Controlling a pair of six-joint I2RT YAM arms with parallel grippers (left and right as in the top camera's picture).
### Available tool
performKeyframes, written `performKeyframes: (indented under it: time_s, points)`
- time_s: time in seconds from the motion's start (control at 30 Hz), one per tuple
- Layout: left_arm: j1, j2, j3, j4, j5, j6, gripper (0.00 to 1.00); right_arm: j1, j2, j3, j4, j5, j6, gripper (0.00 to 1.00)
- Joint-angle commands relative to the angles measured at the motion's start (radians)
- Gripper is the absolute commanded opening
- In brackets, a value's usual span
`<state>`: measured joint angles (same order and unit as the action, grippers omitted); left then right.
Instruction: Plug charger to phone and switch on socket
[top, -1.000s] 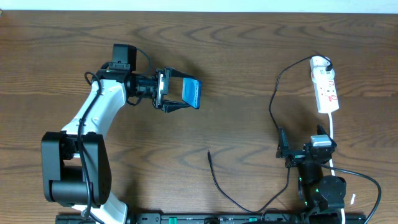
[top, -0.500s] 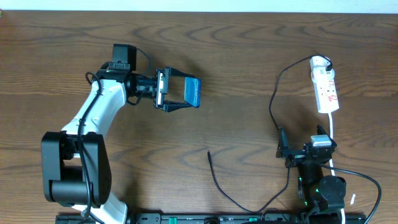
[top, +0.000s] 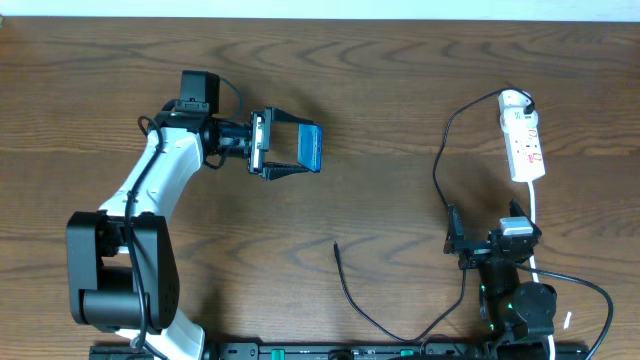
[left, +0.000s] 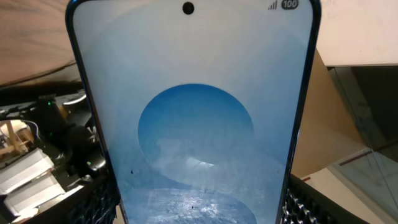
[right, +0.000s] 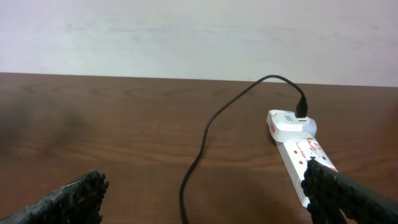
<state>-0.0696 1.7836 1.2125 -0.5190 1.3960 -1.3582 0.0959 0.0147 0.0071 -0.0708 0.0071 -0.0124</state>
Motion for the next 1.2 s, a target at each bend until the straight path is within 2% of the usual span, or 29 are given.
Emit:
performKeyframes:
  time_s: [0.0, 1.17]
  points:
    - [-0.004, -0.036, 0.023, 0.002, 0.067, -0.009, 0.08, 0.005, -0.006, -0.002, -0.004, -0.006, -0.011, 0.99]
    - [-0.004, -0.036, 0.023, 0.002, 0.051, -0.031, 0.07, 0.005, -0.006, -0.002, -0.004, -0.006, -0.011, 0.99]
